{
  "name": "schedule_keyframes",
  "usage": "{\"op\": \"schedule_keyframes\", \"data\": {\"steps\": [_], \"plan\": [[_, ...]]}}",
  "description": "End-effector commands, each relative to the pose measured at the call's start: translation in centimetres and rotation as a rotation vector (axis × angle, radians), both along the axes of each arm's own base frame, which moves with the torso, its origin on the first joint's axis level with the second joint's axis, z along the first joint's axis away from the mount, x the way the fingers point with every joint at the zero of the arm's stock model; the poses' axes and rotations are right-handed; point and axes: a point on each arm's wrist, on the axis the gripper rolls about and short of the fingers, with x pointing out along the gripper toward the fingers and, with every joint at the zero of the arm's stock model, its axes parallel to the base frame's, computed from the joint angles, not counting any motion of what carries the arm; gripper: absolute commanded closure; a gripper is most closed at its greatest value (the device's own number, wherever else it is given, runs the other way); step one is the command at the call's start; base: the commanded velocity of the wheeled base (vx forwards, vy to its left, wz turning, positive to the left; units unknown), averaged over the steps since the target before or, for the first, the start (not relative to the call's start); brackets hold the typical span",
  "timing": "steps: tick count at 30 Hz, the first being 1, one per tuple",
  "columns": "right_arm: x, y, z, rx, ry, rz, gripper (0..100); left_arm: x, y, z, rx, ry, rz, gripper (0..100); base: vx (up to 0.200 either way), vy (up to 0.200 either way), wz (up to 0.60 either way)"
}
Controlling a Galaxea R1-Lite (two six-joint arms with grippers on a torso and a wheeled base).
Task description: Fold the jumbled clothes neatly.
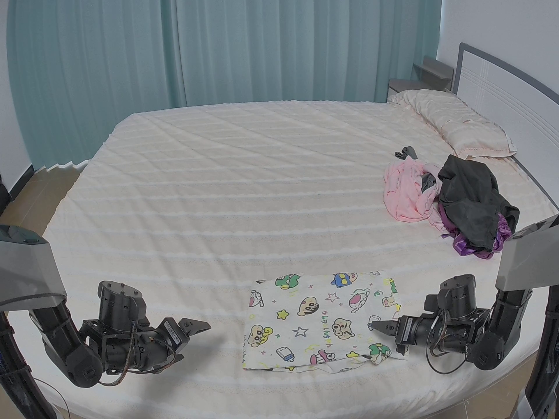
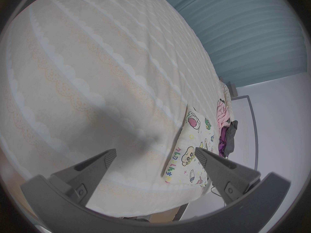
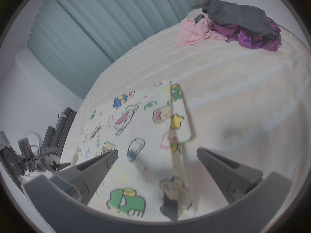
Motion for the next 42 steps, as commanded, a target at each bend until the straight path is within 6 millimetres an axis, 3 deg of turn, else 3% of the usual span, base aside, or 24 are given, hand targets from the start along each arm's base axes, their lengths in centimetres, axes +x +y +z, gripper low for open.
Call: {"op": "schedule_keyframes", "data": {"steps": [1,14,15,27,35,42], "plan": [[-1.7,0.4,-0.4,-0.016,0.042,0.04,0,0.0,0.0,-0.1,0.001,0.002,-0.001,0,0.0,0.0,0.0],[-2.0,0.6,-0.8,-0.02,0.062,0.055,0,0.1,0.0,-0.1,0.001,0.002,-0.001,0,0.0,0.0,0.0],[-2.0,0.5,-0.8,-0.019,0.061,0.055,100,0.1,-0.1,-0.1,0.001,0.002,-0.002,0,0.0,0.0,0.0],[-1.9,0.0,-0.9,-0.028,0.064,0.041,100,0.1,0.0,-0.1,0.002,0.002,0.0,0,0.0,0.0,0.0],[-2.5,-1.0,-1.0,-0.123,0.054,0.095,100,0.1,-0.1,-0.2,0.001,0.002,-0.001,0,0.0,0.0,0.0],[-2.9,-1.2,-0.2,-0.137,0.024,0.113,100,0.1,-0.1,-0.2,0.001,0.002,-0.001,0,0.0,0.0,0.0]]}}
